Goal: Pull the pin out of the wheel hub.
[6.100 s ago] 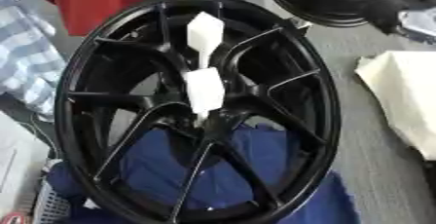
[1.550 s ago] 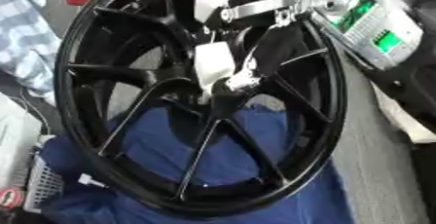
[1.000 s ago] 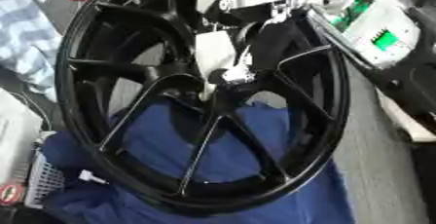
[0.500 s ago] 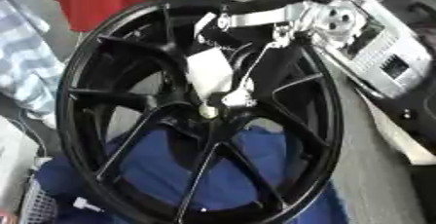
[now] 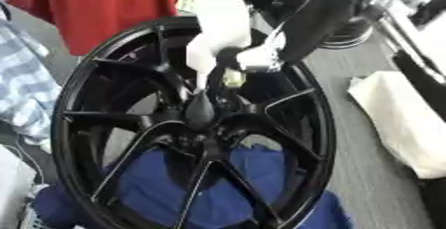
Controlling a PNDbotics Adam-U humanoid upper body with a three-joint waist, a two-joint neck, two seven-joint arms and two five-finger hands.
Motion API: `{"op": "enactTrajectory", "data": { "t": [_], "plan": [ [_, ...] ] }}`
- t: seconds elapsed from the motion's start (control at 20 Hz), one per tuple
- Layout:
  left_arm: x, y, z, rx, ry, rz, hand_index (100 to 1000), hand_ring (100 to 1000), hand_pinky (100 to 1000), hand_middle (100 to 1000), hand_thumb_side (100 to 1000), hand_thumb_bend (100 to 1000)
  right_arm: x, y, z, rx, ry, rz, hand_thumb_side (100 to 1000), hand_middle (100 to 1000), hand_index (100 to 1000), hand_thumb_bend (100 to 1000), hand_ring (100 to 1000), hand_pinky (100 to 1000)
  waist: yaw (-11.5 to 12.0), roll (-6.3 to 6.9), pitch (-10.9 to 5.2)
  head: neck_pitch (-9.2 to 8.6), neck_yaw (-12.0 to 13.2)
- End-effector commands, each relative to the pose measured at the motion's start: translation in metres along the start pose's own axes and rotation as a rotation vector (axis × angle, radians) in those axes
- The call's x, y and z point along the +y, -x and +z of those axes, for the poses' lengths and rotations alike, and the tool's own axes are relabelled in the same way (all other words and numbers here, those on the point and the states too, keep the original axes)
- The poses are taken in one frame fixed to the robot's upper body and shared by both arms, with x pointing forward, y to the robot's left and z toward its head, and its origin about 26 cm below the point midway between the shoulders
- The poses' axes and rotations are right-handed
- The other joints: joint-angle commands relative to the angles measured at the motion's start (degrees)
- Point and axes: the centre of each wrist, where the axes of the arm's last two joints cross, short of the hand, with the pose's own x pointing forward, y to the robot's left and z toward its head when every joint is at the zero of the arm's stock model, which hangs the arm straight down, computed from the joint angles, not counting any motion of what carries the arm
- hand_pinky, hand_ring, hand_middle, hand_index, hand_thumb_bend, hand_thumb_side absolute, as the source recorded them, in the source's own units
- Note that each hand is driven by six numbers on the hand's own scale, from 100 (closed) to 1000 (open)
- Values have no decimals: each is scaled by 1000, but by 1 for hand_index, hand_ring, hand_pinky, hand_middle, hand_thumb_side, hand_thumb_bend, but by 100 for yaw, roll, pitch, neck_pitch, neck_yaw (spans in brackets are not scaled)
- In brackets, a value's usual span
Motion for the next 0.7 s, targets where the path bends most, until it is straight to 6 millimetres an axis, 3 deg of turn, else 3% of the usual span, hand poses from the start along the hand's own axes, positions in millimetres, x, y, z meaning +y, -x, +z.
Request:
{"op": "enactTrajectory", "data": {
  "t": [0.05, 0.25, 0.35, 0.45, 0.5, 0.55, 0.6, 0.7],
  "plan": [
    [12, -10, -3, -44, -24, -58, 819, 903, 864, 773, 586, 739, -43, 4, 70, 53, 317, 5, 100, 458, 504, 100, 604, 774, -44, 91, -21, -311, 122],
    [19, -4, 4, -33, -76, -78, 819, 903, 865, 773, 585, 738, -66, 54, 147, 157, 722, -116, 100, 455, 501, 100, 602, 779, -113, 266, 153, -537, 65],
    [23, -1, 7, -29, -104, -90, 820, 903, 865, 774, 585, 740, -68, 83, 177, 232, 874, -151, 100, 464, 512, 100, 620, 787, -168, 363, 213, -577, 26],
    [26, 1, 9, -28, -127, -96, 821, 903, 866, 774, 585, 739, -61, 112, 200, 348, 945, -103, 100, 527, 591, 100, 686, 808, -206, 451, 267, -620, 51],
    [27, 2, 10, -29, -135, -97, 822, 903, 866, 775, 585, 739, -54, 126, 208, 404, 926, -62, 226, 814, 812, 137, 841, 875, -218, 491, 292, -643, 72],
    [28, 3, 11, -28, -142, -98, 822, 904, 866, 775, 585, 739, -44, 139, 214, 452, 865, -16, 349, 910, 896, 191, 903, 912, -229, 527, 312, -670, 94],
    [28, 3, 11, -27, -146, -98, 823, 904, 866, 775, 585, 739, -37, 148, 219, 491, 802, 30, 495, 996, 965, 191, 992, 966, -238, 555, 327, -694, 116],
    [28, 4, 11, -25, -148, -100, 821, 903, 866, 774, 586, 736, -25, 165, 229, 588, 692, 102, 530, 1000, 976, 185, 1000, 972, -243, 604, 345, -736, 129]
  ]
}}
